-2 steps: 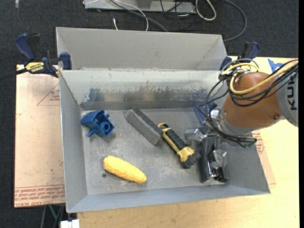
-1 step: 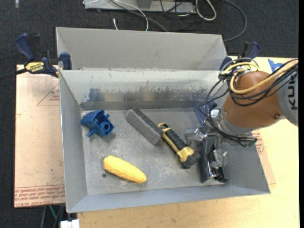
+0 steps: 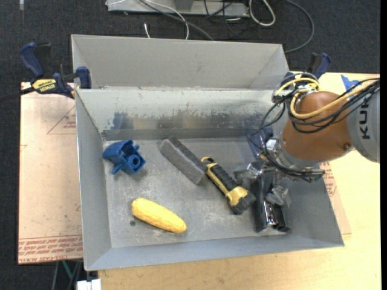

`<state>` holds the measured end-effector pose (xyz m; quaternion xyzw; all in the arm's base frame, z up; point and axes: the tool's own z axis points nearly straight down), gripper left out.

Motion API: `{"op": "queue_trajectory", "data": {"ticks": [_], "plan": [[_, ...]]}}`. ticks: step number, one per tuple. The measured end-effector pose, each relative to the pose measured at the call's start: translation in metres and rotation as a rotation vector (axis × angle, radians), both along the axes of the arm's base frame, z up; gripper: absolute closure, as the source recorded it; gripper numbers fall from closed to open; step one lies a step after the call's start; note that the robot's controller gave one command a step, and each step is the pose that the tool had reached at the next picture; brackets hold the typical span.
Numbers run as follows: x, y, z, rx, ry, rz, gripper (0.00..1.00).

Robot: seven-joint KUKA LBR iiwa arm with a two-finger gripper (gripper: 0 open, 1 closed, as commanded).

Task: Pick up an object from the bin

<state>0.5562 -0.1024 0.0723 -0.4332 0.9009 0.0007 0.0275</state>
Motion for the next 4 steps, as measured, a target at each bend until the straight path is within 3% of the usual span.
{"op": "queue_trajectory", "data": {"ticks": [1,2,3,4], "plan": [[-0.012,0.013,0.001,-0.014,-0.019,0.206,0.00],[-0.041,0.028,0.000,-0.019,-0.019,0.377,0.00],[-0.053,0.038,0.004,-0.041,-0.053,0.683,0.00],[-0.037,0.039,0.009,-0.018,-0.026,0.360,0.00]]}}
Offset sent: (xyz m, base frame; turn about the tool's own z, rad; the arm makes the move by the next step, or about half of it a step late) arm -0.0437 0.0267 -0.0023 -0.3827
